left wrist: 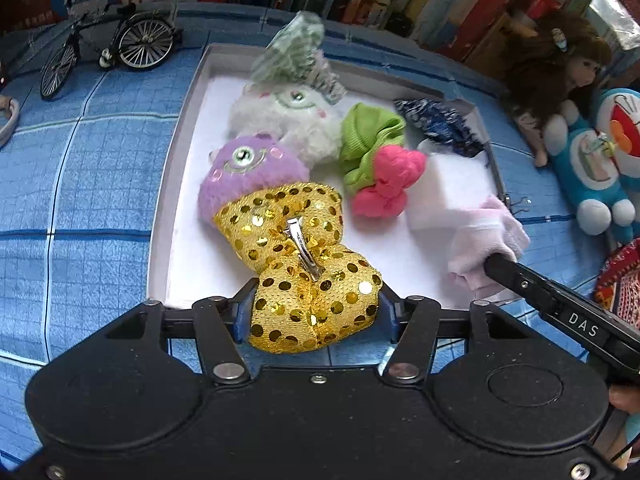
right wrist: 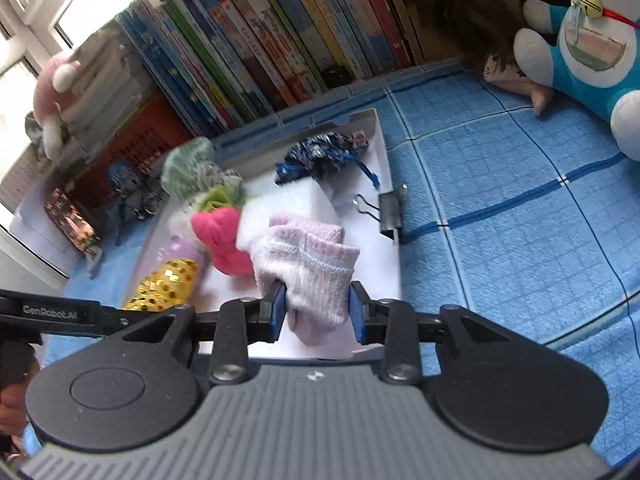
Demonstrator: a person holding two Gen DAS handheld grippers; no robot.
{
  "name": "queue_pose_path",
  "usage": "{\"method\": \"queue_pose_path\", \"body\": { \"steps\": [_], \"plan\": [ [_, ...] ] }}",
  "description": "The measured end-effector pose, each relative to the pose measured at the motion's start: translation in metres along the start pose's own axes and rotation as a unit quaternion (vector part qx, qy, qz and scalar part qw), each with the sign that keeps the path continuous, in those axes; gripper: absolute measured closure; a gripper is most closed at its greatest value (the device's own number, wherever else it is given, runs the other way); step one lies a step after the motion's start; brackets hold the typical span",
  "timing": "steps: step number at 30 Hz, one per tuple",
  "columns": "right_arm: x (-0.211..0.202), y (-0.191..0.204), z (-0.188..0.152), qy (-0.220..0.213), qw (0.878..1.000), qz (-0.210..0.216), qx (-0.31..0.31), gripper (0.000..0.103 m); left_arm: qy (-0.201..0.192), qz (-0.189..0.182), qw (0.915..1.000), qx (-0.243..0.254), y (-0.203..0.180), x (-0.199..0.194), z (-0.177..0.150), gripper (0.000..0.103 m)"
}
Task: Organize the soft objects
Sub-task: 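Open the left tool to drop the bow while the right tool releases the sock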
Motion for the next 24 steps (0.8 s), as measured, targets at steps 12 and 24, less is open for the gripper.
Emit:
{"method": "queue_pose_path", "body": {
  "steps": [12, 24],
  "plan": [
    [0.006, -0.001, -0.003, 0.014, 1.000, -0.008, -0.005, 0.065, 0.018, -0.022, 0.9993, -0.024, -0.003, 0.019, 0.006, 0.040],
    [-0.003, -0.005, -0.006, 0.016, 1.000, 0.006, -0.009, 0.041, 0.018, -0.119, 0.9916, -0.047, -0.024, 0.020, 0.019, 0.031]
  ]
}}
Point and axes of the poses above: each gripper's, at about its wrist camera, not at the fingertips, and x roughly the way its jaws point, y to its left, z to its top, the point moved 3 cm from there along x, roughly the way its jaws point, and after that the axes turned 8 degrees about y, right-handed, at the moved point
